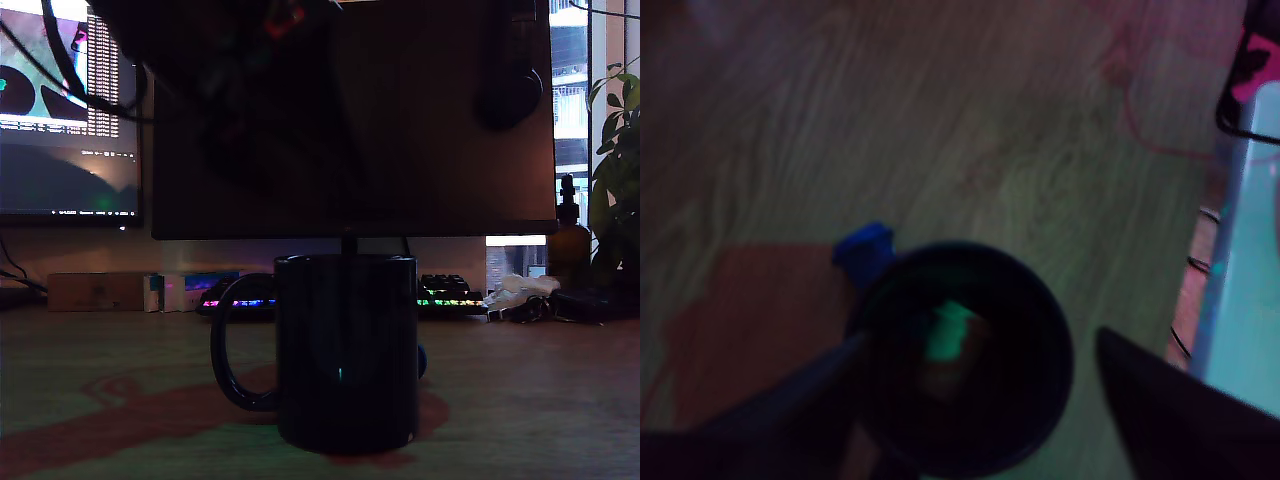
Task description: Pick up the coffee capsules on the table and drop them inside the coffee cup
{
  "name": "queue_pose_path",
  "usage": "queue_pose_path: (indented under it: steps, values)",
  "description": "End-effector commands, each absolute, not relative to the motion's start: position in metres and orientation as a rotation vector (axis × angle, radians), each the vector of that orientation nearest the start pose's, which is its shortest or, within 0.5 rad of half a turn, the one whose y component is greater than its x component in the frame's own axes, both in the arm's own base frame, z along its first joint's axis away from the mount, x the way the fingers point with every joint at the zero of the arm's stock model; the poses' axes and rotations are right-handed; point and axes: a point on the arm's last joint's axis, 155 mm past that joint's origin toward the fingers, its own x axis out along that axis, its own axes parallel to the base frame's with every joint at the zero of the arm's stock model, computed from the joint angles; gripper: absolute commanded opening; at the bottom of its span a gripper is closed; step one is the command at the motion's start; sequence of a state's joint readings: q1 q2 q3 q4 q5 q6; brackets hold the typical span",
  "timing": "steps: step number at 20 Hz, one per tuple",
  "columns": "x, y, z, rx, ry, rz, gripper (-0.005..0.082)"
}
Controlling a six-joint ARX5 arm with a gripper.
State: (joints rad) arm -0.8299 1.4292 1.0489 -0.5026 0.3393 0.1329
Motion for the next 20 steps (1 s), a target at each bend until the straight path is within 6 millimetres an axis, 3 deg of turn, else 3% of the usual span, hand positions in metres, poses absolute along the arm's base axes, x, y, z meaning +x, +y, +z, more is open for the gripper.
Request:
queue_pose_path:
  steps: [1, 5, 10, 20]
  values:
    - [0.219, -0.333, 0.165, 0.308, 0.808, -1.149, 0.0425]
    - [0.228, -0.326, 0.193, 0.24, 0.865, -1.082, 0.0423]
    - [0.239, -0.315, 0.202, 0.236, 0.965, -1.016, 0.0423]
    - [0.262, -0.315, 0.171, 0.33, 1.192, -0.891, 0.0427]
